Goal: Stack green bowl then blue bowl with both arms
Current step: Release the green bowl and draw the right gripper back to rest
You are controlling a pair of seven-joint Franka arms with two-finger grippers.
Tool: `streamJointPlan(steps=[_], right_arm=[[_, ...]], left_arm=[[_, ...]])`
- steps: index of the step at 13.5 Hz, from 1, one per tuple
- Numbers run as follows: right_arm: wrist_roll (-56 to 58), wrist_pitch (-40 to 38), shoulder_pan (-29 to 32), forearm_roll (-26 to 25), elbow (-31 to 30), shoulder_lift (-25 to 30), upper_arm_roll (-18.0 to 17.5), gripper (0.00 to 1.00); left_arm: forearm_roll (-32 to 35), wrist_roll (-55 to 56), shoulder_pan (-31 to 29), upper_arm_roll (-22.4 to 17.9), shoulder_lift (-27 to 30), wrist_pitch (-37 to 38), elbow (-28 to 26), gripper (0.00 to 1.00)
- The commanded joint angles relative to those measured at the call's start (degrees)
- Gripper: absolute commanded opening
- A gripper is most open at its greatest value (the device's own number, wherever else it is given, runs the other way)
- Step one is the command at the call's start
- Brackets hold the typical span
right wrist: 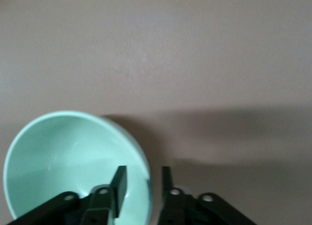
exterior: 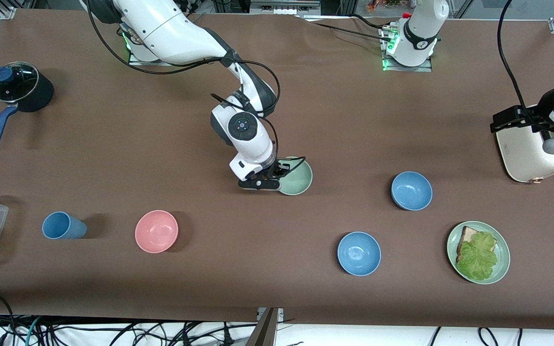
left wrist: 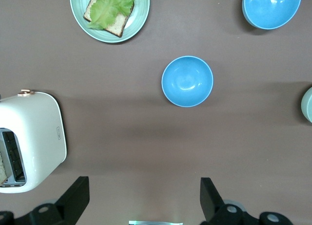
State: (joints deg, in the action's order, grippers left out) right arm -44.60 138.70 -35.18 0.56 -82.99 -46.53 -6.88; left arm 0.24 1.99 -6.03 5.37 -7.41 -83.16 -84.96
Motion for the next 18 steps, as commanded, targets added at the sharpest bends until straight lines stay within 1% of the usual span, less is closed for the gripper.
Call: streamJointPlan(steps=[1, 3, 6, 7, 9, 10, 11, 12, 13, 14, 16, 17, 18], right_arm=[[0.4, -4.7, 0.6, -0.9, 0.3, 3.6, 1.9, 1.00], [2.7, -10.8, 3.1, -0.8, 0.3, 9.6, 3.6, 1.00], [17.1, -23.0, 10.5, 0.9, -0.1, 19.0, 4.2, 1.00], [19.7, -26.3, 12.4, 1.3, -1.1, 22.9, 4.7, 1.00], [26.3, -35.1, 16.8, 1.8, -2.7, 30.2, 5.3, 1.00], [28.8, -39.2, 18.8, 3.4, -3.5, 33.5, 6.2, 1.00], [31.8, -42.5, 19.5, 4.1, -3.2, 35.3, 8.9, 1.00], [36.9, -45.3, 19.5, 4.6, -3.1, 36.8, 12.5, 1.00], [39.7, -47.3, 19.5, 5.3, -3.5, 39.0, 14.2, 1.00], [39.7, -49.2, 19.5, 5.3, -3.4, 39.7, 14.4, 1.00], [39.5, -50.0, 20.6, 4.9, -3.2, 40.0, 14.2, 1.00], [40.2, -50.5, 22.5, 4.8, -3.2, 40.1, 13.5, 1.00], [40.5, -50.9, 25.0, 4.7, -3.5, 40.5, 11.4, 1.00]], left_arm=[[1.2, 0.3, 0.0, 0.3, -1.5, 1.1, 1.8, 1.00], [1.2, 0.3, 0.1, 0.3, -1.5, 1.1, 1.8, 1.00], [1.2, 0.2, 0.0, 0.3, -1.5, 1.1, 1.8, 1.00], [1.2, 0.3, 0.0, 0.3, -1.6, 1.1, 1.8, 1.00], [1.2, 0.3, 0.0, 0.3, -1.6, 1.1, 1.8, 1.00], [1.2, 0.3, 0.0, 0.3, -1.6, 1.1, 1.8, 1.00], [1.2, 0.3, 0.0, 0.3, -1.6, 1.1, 1.8, 1.00], [1.2, 0.3, 0.0, 0.3, -1.6, 1.1, 1.8, 1.00], [1.2, 0.3, 0.0, 0.3, -1.6, 1.1, 1.8, 1.00], [1.2, 0.3, 0.0, 0.3, -1.6, 1.1, 1.8, 1.00], [1.2, 0.3, 0.1, 0.3, -1.6, 1.1, 1.8, 1.00], [1.2, 0.3, 0.1, 0.3, -1.6, 1.1, 1.8, 1.00], [1.2, 0.3, 0.0, 0.3, -1.6, 1.1, 1.8, 1.00]])
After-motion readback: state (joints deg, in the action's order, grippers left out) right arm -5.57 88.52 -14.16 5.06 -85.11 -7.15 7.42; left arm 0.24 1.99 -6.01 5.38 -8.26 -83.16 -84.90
